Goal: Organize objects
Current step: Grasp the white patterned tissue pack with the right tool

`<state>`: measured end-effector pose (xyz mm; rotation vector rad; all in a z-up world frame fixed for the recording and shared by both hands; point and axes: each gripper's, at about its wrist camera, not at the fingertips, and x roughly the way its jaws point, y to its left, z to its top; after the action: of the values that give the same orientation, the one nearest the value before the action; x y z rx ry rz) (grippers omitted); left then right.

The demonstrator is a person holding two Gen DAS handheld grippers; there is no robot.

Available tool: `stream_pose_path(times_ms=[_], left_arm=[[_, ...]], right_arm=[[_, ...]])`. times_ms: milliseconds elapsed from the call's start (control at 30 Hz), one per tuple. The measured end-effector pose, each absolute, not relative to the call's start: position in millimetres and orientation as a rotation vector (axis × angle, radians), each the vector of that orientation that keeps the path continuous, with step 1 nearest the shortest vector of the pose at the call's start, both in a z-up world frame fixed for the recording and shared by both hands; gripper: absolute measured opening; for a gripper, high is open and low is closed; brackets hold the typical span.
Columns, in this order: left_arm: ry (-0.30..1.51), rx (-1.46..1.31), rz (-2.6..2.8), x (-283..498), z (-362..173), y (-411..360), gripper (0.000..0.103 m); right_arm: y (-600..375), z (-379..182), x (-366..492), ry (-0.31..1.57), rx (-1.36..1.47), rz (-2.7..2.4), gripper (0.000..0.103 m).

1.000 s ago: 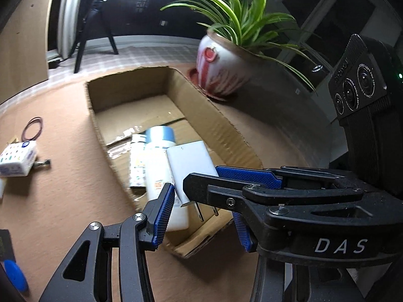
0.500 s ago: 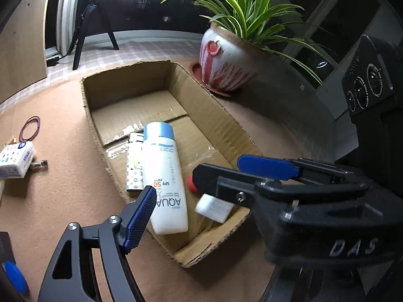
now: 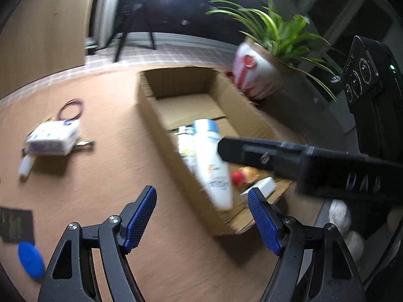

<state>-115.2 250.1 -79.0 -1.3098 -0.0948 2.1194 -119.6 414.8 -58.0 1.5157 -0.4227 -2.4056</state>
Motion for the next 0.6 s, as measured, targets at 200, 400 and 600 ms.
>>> stream_pose_path(times_ms=[200, 400, 600], left_arm=[[-0.154, -1.362, 2.2, -107.1, -85.7, 179.8, 0.078], [-0.202, -1.41, 2.281, -94.2, -91.1, 115.4, 0.078], [-0.259, -1.453, 2.355, -80.1, -94.2, 60.8, 0.078]], right_arm=[[370.1, -59.9, -150.0, -0.421, 1.514, -2.286, 0.059], [321.8, -68.3, -192.5, -0.448, 1.535, -2.177, 0.059], [268.3, -80.1, -233.9, -0.353, 1.57, -2.154, 0.058]])
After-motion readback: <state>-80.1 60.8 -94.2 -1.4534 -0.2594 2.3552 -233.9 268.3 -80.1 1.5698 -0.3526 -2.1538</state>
